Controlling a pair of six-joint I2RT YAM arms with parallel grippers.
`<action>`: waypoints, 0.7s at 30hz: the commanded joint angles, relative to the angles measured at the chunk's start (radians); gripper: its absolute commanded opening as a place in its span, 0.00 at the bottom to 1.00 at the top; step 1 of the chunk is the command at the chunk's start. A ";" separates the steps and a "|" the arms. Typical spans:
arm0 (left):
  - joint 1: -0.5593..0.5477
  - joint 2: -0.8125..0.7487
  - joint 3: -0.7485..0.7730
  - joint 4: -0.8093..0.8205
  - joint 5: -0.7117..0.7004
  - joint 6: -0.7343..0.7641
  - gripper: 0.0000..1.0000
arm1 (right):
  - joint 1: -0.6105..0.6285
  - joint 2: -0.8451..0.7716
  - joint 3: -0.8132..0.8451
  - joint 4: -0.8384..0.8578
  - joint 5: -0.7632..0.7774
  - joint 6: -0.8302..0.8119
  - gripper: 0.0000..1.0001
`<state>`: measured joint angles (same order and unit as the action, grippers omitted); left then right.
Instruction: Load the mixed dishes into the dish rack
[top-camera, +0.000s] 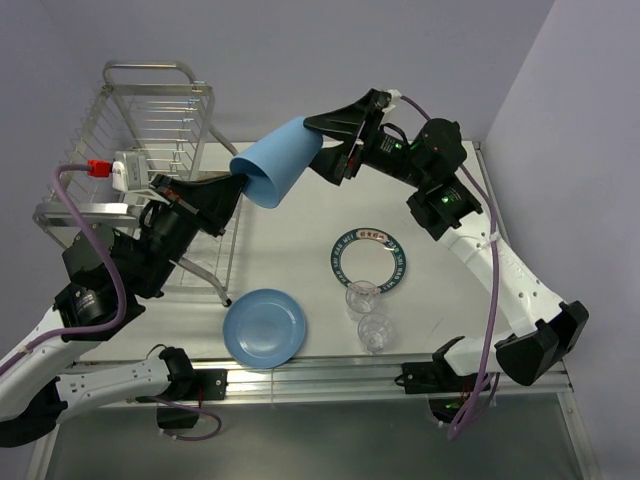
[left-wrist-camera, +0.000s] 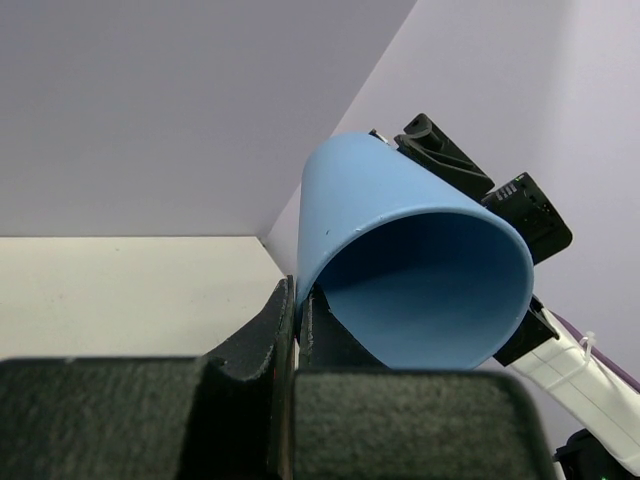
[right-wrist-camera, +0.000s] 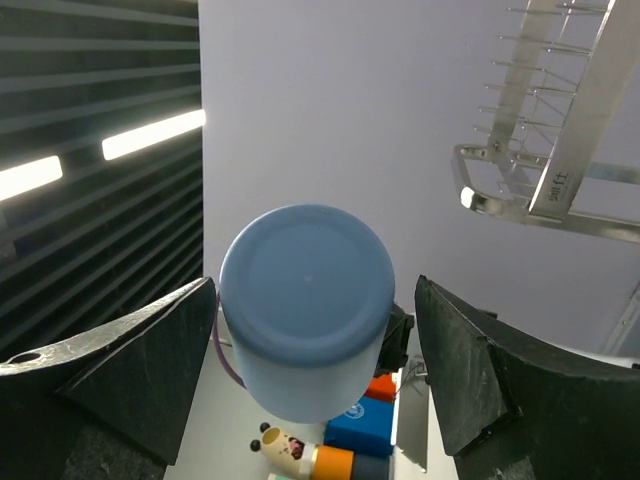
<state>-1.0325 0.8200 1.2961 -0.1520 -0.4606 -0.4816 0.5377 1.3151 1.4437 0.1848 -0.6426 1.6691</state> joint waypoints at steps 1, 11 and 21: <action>0.002 -0.005 0.014 0.051 -0.009 0.028 0.00 | 0.024 -0.001 0.075 0.019 0.023 -0.043 0.87; 0.002 0.037 0.045 0.052 -0.007 0.055 0.00 | 0.064 0.018 0.110 -0.004 0.047 -0.069 0.70; 0.002 0.042 0.115 -0.128 -0.010 0.011 0.70 | 0.061 0.033 0.174 -0.109 0.092 -0.256 0.00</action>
<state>-1.0309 0.8673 1.3640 -0.1974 -0.4706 -0.4530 0.5915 1.3331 1.5421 0.1009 -0.5747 1.5253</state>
